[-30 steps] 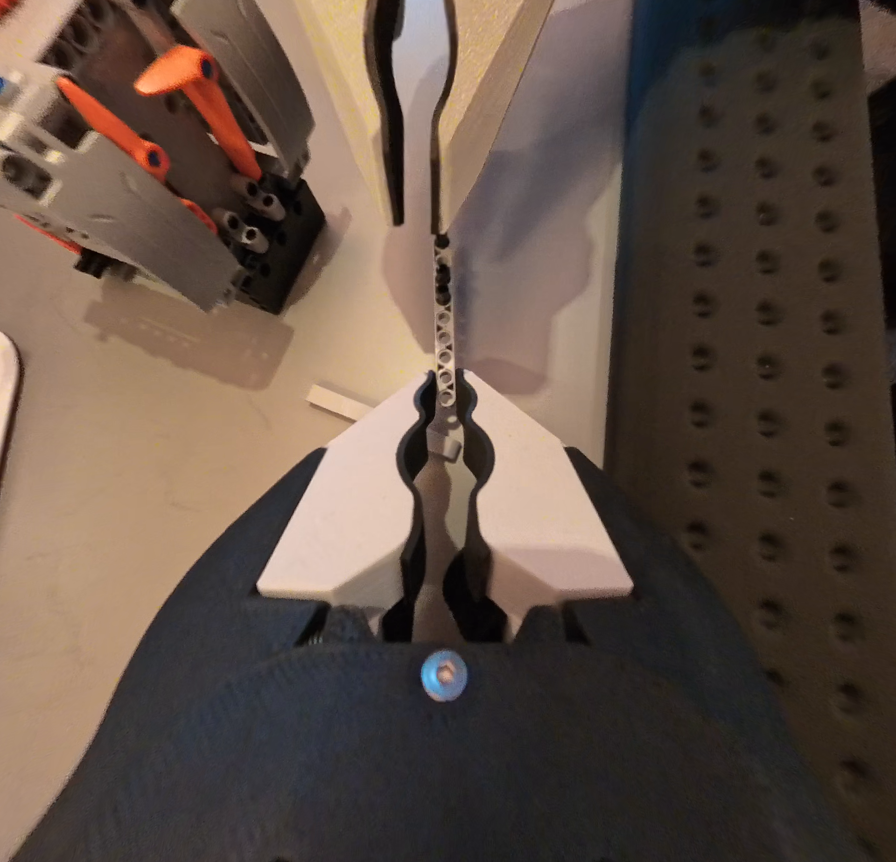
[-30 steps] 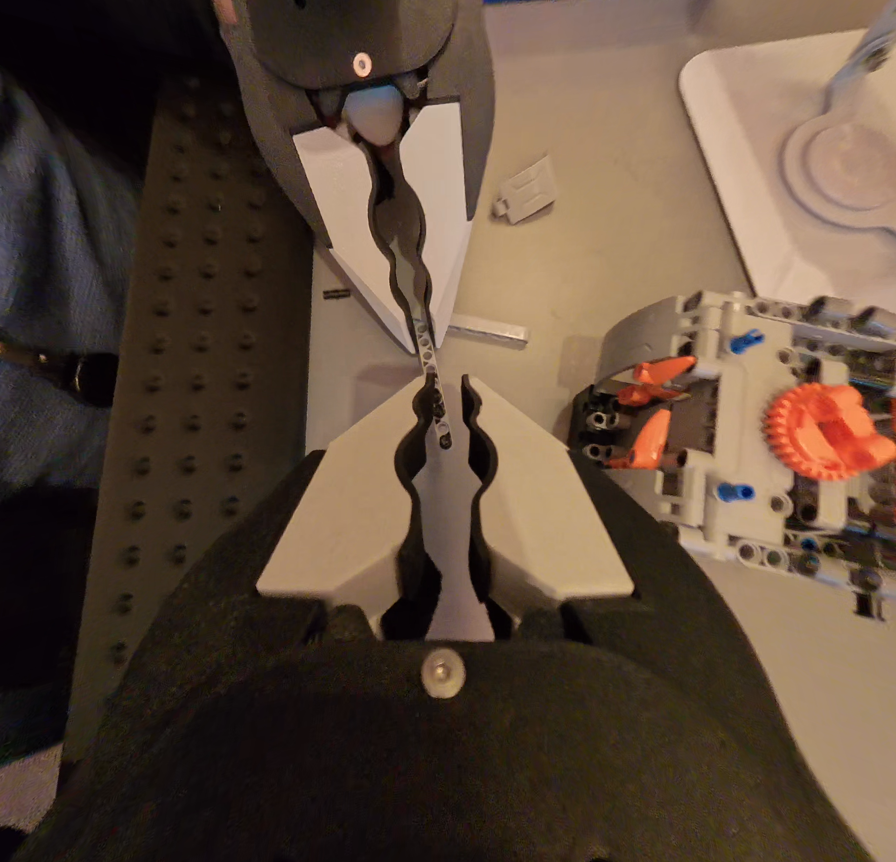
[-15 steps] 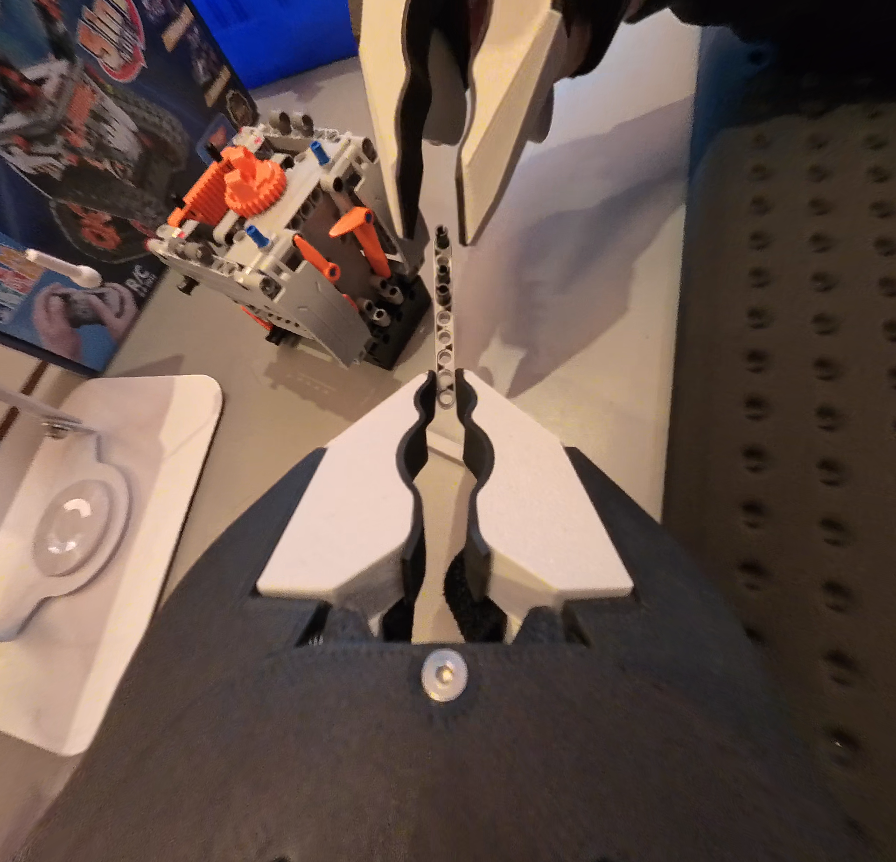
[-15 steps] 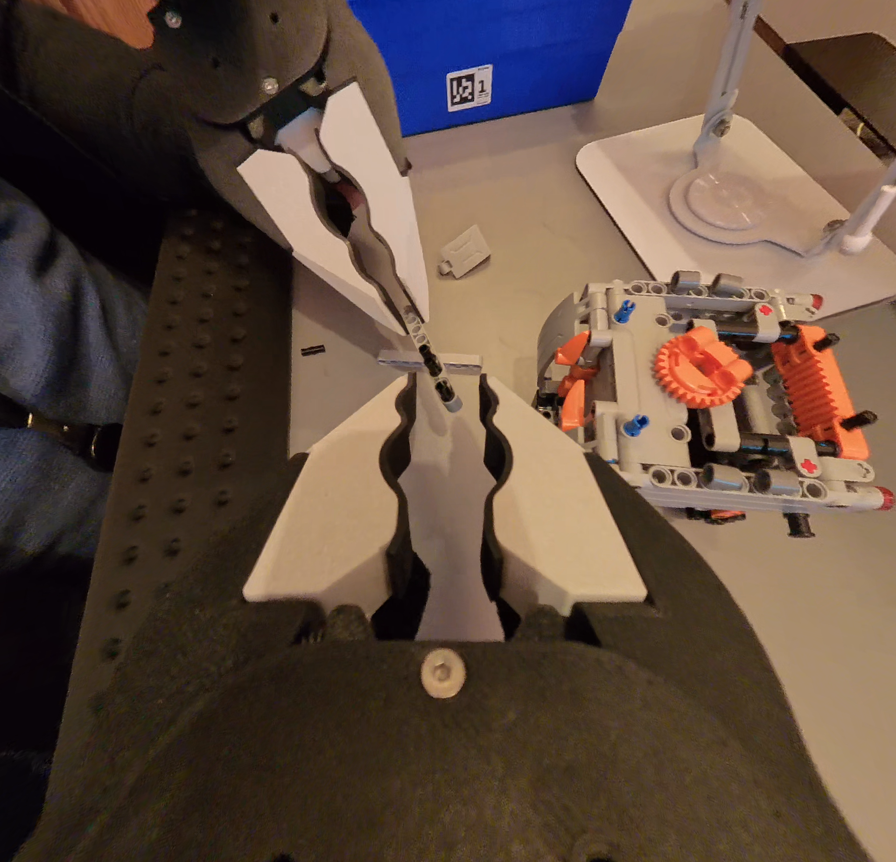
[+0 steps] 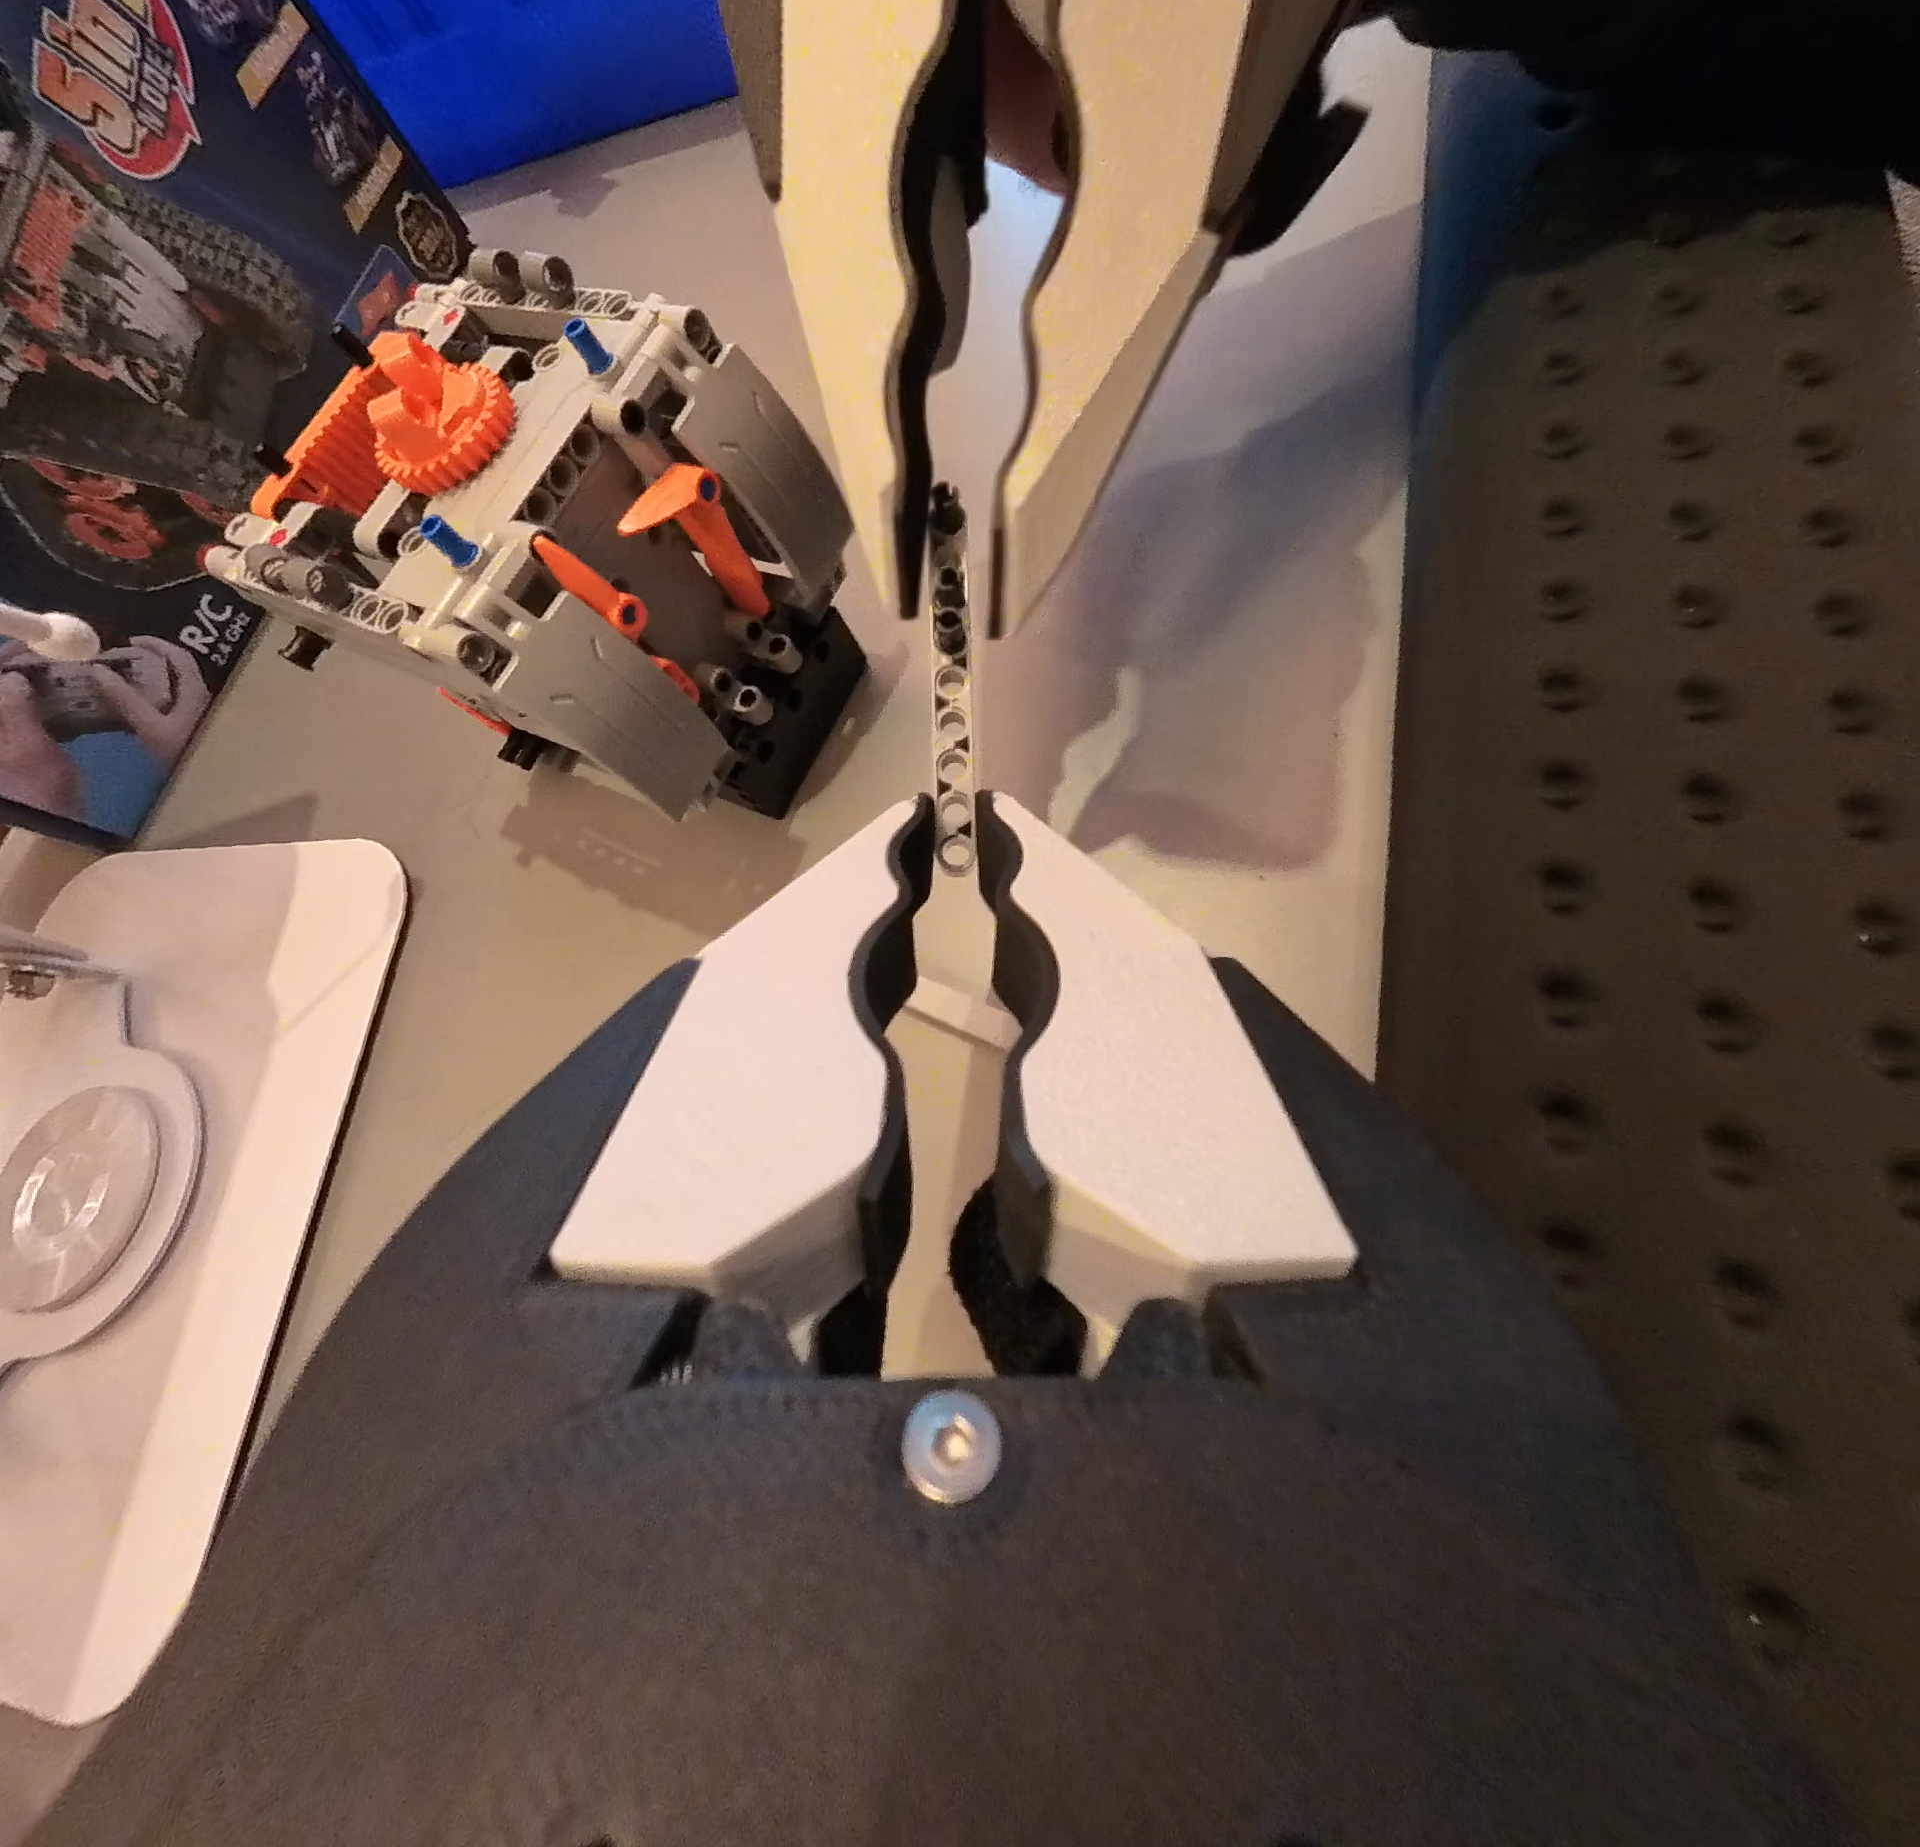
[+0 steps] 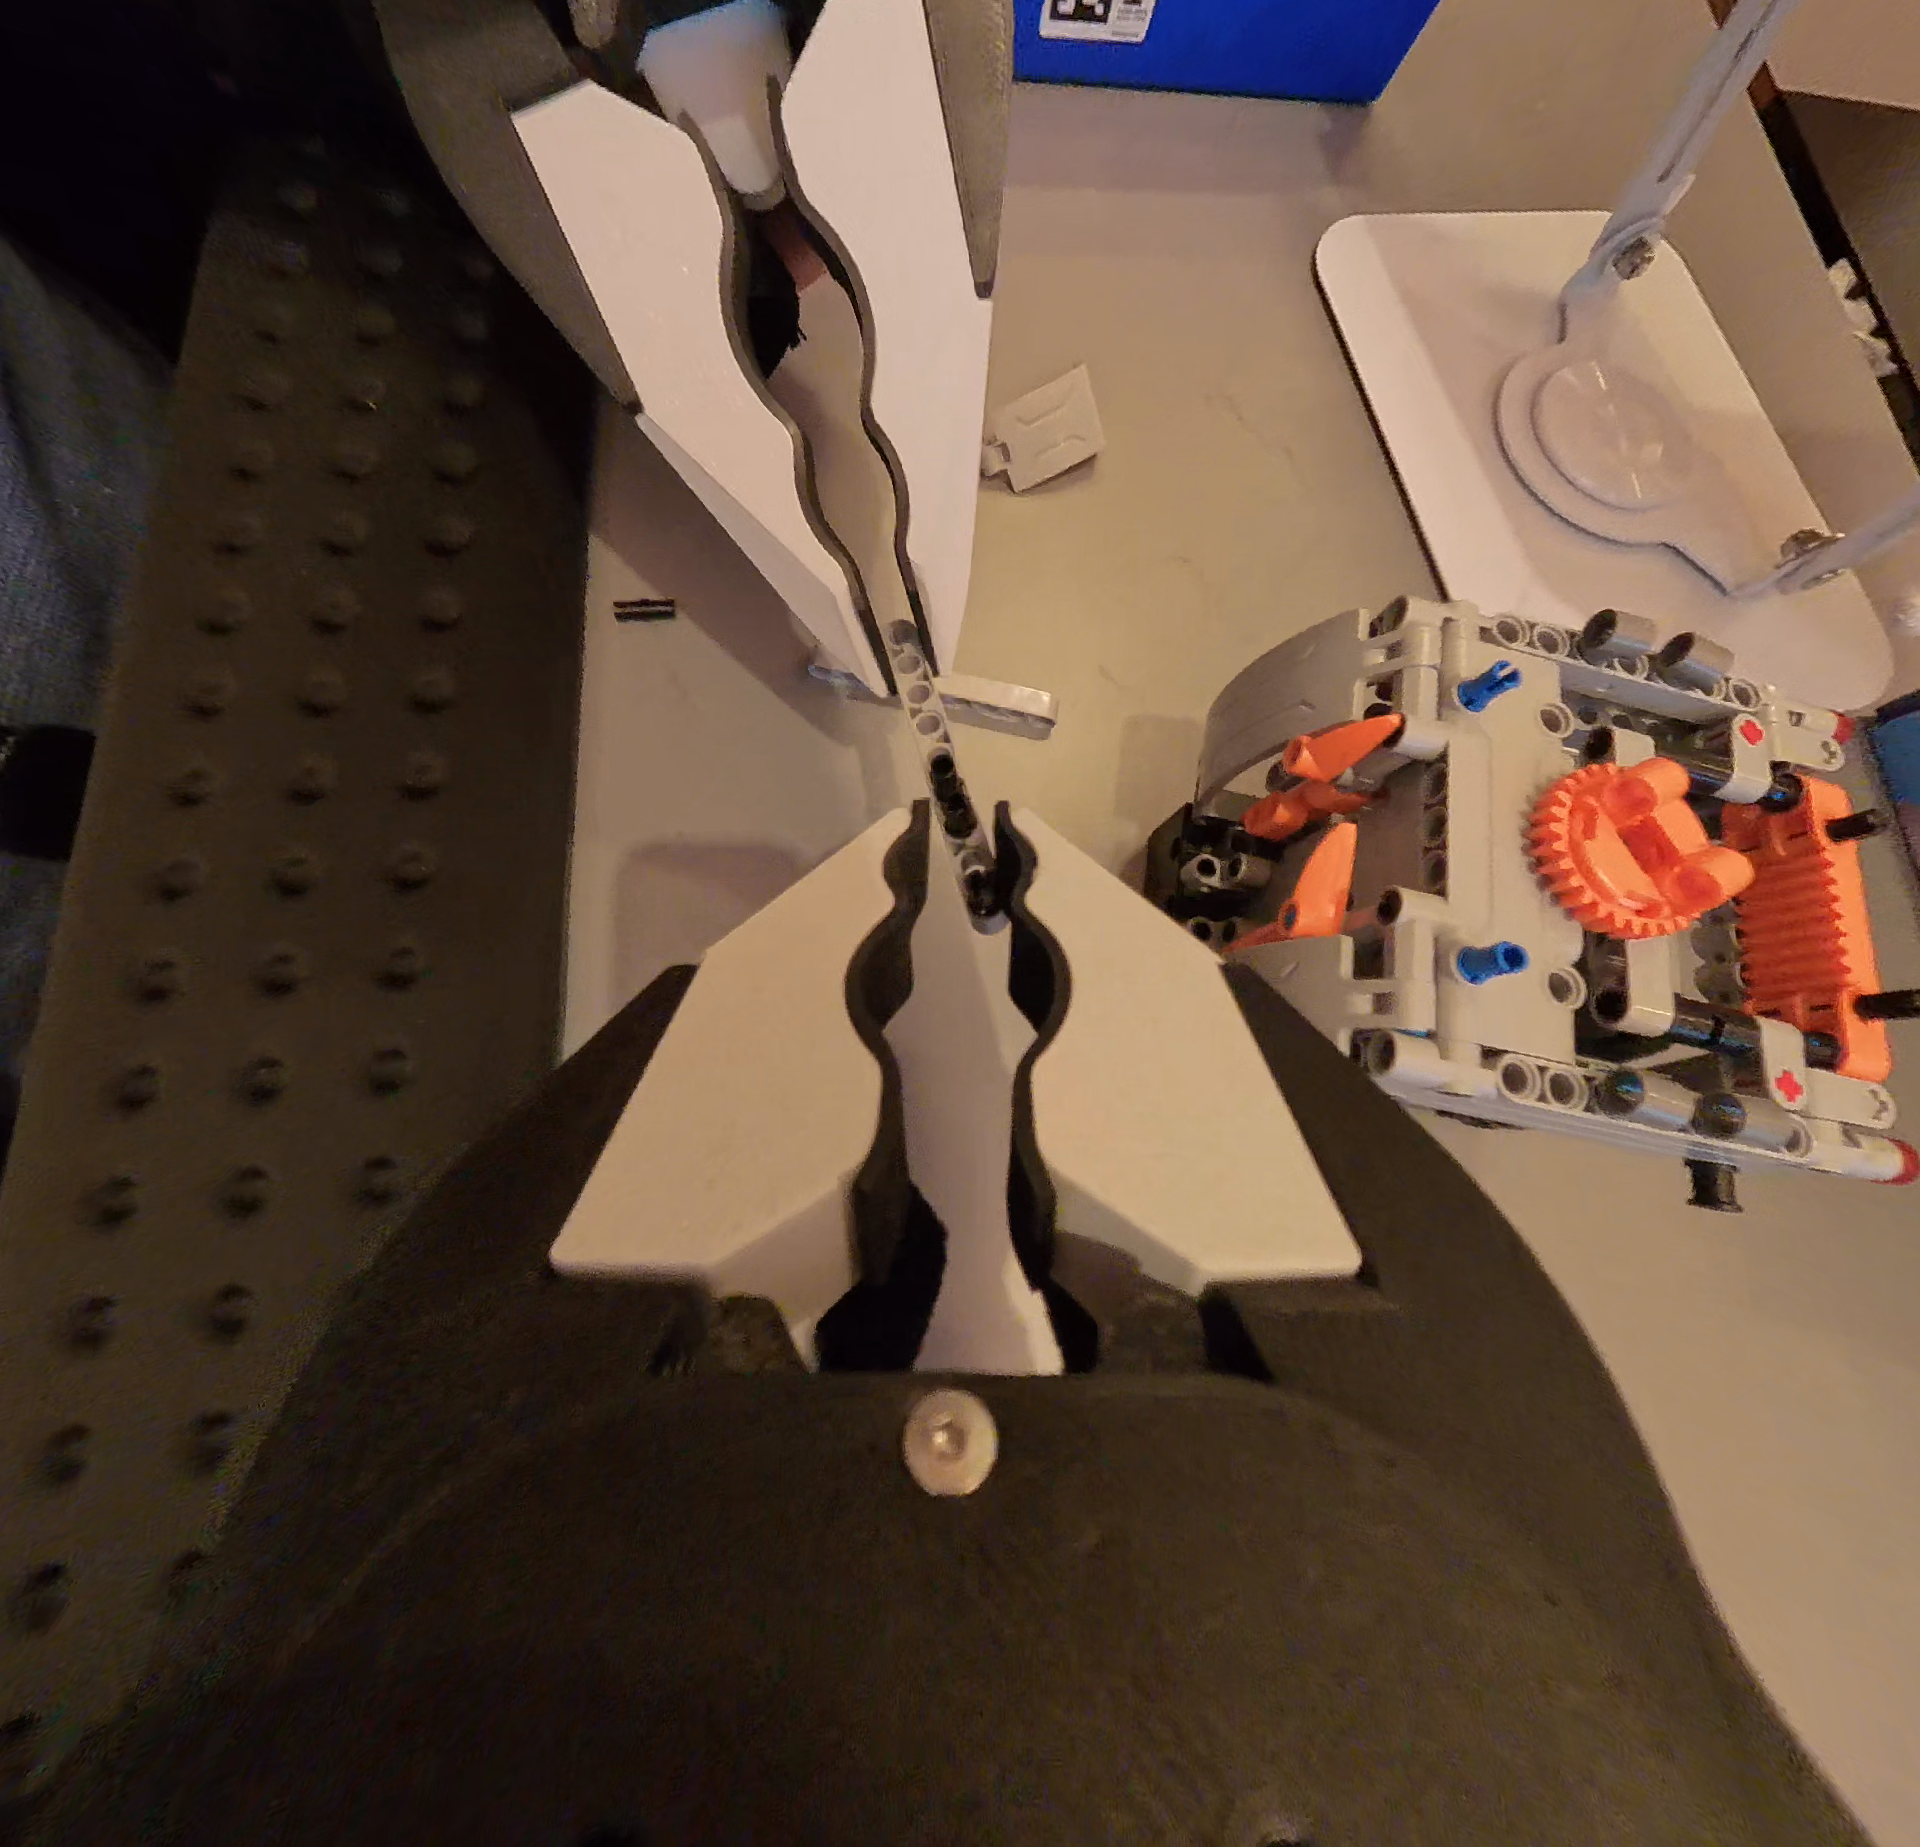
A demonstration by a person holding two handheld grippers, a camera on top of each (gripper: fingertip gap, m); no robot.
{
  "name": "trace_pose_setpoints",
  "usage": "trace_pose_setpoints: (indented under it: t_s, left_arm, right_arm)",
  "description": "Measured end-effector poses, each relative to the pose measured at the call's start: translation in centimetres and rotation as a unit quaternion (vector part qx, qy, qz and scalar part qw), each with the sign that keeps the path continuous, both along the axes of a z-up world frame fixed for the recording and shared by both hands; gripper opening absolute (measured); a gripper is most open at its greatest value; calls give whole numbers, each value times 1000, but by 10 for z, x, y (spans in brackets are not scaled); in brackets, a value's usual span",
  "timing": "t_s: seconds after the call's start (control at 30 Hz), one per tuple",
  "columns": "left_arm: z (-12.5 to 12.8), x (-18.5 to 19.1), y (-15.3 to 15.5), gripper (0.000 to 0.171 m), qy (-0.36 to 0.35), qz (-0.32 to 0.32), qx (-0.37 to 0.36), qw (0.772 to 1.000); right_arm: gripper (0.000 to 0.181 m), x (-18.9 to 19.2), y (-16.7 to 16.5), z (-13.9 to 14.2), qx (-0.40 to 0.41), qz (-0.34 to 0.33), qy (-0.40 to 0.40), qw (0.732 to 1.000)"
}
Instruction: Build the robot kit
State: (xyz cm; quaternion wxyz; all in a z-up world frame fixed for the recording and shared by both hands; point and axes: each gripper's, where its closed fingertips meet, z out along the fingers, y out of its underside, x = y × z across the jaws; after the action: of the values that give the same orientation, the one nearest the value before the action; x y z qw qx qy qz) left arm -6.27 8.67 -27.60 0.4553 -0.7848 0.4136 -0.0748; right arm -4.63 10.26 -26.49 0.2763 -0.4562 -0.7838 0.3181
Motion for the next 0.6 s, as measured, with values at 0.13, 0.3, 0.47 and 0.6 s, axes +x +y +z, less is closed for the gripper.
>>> trace_pose_setpoints:
  t_s: [0.13,0.3,0.47,0.6]
  left_arm:
    - [-4,3,-1,5,0,-7,-8,1000]
    - [-8,-6,-6,14,-9,-7,-53,999]
    - [-18,-21,-33,12,11,-13,-136,991]
    - [-32,-24,-62,9,65,-61,-178,980]
  right_arm:
    - [6,4,-2,-7,11,10,-19,1000]
    - [5,21,-2,-23,-3,9,-63,998]
    - [5,35,-6,-45,-9,20,-117,993]
    - [6,38,-8,-56,-5,25,-140,990]
